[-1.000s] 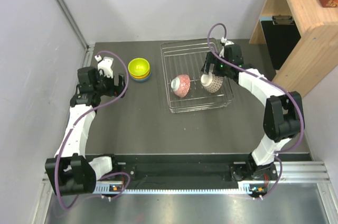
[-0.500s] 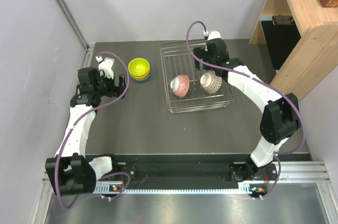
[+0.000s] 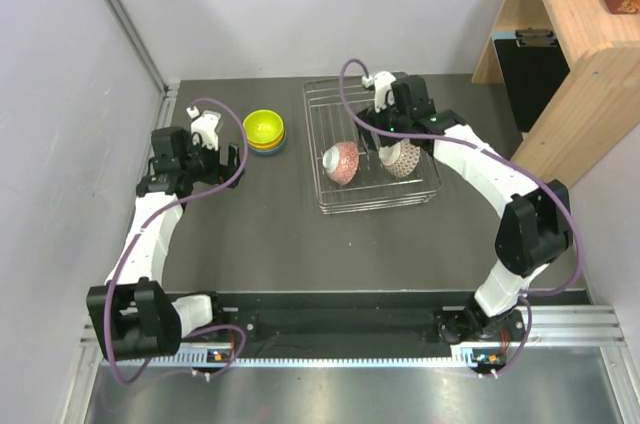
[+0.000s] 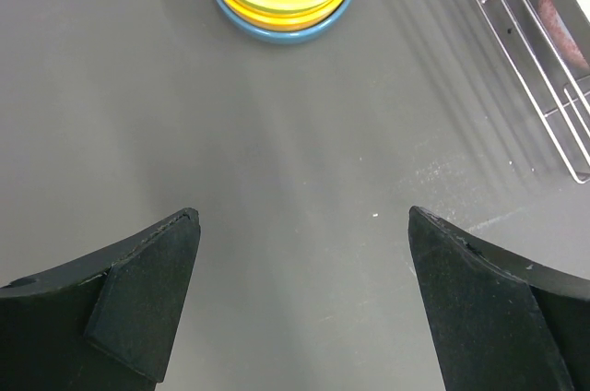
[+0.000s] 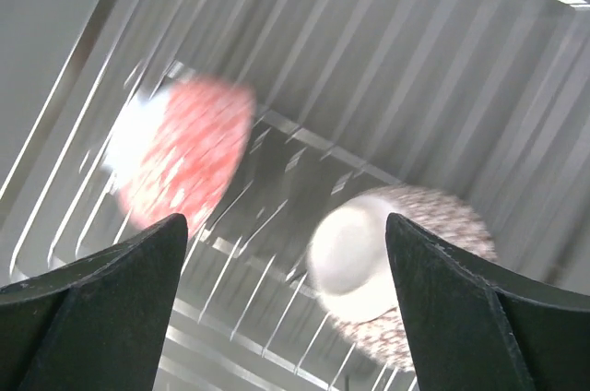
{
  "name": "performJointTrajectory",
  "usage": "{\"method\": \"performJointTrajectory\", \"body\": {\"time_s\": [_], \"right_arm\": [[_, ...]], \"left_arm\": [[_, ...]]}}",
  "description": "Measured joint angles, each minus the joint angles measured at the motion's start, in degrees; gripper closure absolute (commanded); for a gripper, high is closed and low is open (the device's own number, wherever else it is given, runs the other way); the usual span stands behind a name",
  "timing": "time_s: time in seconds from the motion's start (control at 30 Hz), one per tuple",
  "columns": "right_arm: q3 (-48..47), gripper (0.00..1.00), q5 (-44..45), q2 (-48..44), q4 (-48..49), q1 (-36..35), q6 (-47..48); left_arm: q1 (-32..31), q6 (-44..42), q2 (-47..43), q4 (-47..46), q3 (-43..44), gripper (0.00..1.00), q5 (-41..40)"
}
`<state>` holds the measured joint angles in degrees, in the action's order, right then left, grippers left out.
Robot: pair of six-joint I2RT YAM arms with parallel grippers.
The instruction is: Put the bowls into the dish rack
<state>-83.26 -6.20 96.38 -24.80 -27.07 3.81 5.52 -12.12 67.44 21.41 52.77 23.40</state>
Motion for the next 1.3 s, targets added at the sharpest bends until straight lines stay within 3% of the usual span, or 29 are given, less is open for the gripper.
{"method": "performJointTrajectory", "body": {"time_s": [0.43,0.7,0.8,0.97,1.13,1.3], "right_arm": [[11.37,0.21,-10.16,-8.44,-11.85,-1.27,16.31],[15.67,0.24,-10.88,-9.6,-15.19,-1.62,21.53],[16.85,0.28,-13.05,-9.16,-16.96,-1.84,23.41],[16.9,0.54,-16.79,-8.74,-19.82,-2.91,26.67],[17.38,0.63,-16.85,-8.61,-19.8,-6.14,27.91],[18.4,0.63,-16.85,-8.66,-19.47,-10.45,27.96]], "left_arm": [[0.0,0.0,0.44,-0.28,0.0,0.01,0.68],[0.02,0.07,-1.55,0.09,0.0,0.01,1.29],[0.02,0.04,-2.78,0.13,0.0,0.01,1.29],[0.02,-0.09,-4.44,0.35,0.0,0.01,1.25],[0.02,-0.44,-5.35,1.09,0.0,0.01,1.11],[0.02,-0.52,-5.84,2.23,0.0,0.01,0.94]]}}
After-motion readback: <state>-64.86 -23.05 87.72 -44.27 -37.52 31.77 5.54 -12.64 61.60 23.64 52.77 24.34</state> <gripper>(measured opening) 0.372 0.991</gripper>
